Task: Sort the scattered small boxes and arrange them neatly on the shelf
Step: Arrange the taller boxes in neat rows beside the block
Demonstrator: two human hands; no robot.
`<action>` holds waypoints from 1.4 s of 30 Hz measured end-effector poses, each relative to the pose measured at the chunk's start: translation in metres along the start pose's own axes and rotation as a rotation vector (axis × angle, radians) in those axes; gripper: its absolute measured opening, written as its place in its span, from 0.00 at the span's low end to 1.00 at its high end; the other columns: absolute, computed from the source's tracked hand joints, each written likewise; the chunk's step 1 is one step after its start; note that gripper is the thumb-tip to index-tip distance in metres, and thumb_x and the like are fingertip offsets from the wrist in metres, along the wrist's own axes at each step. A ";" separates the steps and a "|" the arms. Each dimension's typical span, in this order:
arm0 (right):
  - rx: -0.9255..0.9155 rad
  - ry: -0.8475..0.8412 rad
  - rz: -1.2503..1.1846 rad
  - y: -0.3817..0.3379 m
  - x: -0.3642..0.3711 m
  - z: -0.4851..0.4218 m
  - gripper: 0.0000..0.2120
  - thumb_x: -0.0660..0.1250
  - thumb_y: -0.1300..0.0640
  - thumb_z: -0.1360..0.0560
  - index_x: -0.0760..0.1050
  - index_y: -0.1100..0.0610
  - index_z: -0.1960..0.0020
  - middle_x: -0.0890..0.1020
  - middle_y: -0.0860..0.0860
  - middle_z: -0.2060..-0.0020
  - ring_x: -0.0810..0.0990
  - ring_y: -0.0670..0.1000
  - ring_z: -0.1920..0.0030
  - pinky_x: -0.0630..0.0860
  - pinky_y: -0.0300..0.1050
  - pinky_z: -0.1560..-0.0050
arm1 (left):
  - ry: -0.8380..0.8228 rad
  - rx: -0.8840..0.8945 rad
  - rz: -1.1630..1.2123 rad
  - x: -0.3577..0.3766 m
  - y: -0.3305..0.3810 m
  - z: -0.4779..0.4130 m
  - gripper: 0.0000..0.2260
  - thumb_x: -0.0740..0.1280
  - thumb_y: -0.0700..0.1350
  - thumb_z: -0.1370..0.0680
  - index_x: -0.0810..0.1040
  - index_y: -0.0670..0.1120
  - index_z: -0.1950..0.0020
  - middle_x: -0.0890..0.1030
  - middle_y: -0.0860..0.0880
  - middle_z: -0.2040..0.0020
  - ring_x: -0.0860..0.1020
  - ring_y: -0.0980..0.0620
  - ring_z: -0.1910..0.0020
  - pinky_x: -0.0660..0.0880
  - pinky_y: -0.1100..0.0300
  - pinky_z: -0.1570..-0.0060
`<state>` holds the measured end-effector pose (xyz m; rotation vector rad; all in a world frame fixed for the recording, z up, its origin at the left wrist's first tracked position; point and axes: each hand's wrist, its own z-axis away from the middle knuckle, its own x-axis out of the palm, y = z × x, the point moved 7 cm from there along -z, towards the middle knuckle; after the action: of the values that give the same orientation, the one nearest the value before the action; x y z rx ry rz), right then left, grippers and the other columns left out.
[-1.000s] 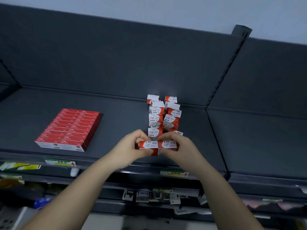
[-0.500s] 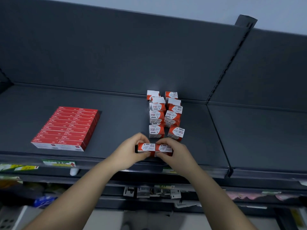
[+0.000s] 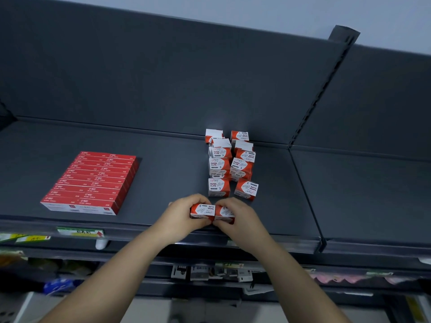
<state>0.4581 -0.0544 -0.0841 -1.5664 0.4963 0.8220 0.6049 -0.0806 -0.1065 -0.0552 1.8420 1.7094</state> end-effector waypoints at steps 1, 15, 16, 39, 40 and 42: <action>-0.004 0.003 0.004 0.000 0.001 0.000 0.15 0.72 0.56 0.26 0.77 0.51 0.41 0.78 0.46 0.48 0.75 0.45 0.48 0.73 0.37 0.47 | 0.007 -0.008 -0.001 -0.001 0.000 0.000 0.14 0.78 0.43 0.31 0.80 0.56 0.51 0.83 0.59 0.57 0.81 0.59 0.56 0.77 0.62 0.55; 0.018 -0.103 0.051 -0.003 -0.004 0.003 0.24 0.69 0.46 0.28 0.67 0.39 0.34 0.75 0.37 0.41 0.69 0.43 0.38 0.62 0.46 0.34 | 0.005 -0.035 0.213 -0.003 0.004 0.000 0.20 0.79 0.48 0.35 0.78 0.57 0.46 0.83 0.55 0.47 0.81 0.56 0.46 0.77 0.60 0.46; 0.024 -0.093 0.030 -0.003 -0.014 0.005 0.24 0.69 0.44 0.28 0.67 0.37 0.35 0.73 0.33 0.41 0.67 0.42 0.37 0.59 0.45 0.33 | 0.018 -0.048 0.268 -0.009 0.005 -0.001 0.23 0.79 0.53 0.37 0.78 0.56 0.44 0.83 0.54 0.45 0.80 0.57 0.44 0.76 0.61 0.43; 0.252 0.203 -0.386 0.066 -0.073 -0.002 0.18 0.75 0.60 0.28 0.76 0.43 0.45 0.82 0.41 0.46 0.79 0.41 0.43 0.78 0.48 0.39 | -0.008 -0.035 -0.179 -0.035 0.038 -0.058 0.17 0.79 0.42 0.33 0.78 0.53 0.50 0.82 0.55 0.52 0.81 0.53 0.52 0.78 0.59 0.51; 0.239 0.218 -0.446 0.062 -0.078 -0.001 0.18 0.75 0.61 0.28 0.76 0.43 0.45 0.82 0.42 0.45 0.80 0.44 0.42 0.79 0.48 0.42 | 0.001 -0.006 -0.103 -0.038 0.044 -0.054 0.18 0.79 0.40 0.33 0.78 0.52 0.48 0.83 0.54 0.50 0.81 0.52 0.52 0.79 0.58 0.51; 0.215 0.251 -0.645 0.055 -0.086 0.001 0.18 0.74 0.65 0.28 0.77 0.46 0.44 0.82 0.44 0.44 0.81 0.51 0.42 0.81 0.47 0.47 | 0.012 0.038 0.078 -0.042 0.058 -0.048 0.19 0.78 0.35 0.32 0.78 0.49 0.46 0.83 0.49 0.46 0.83 0.47 0.52 0.80 0.54 0.50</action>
<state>0.3617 -0.0745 -0.0564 -1.5027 0.2181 0.0774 0.5945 -0.1305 -0.0375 0.0222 1.9072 1.7292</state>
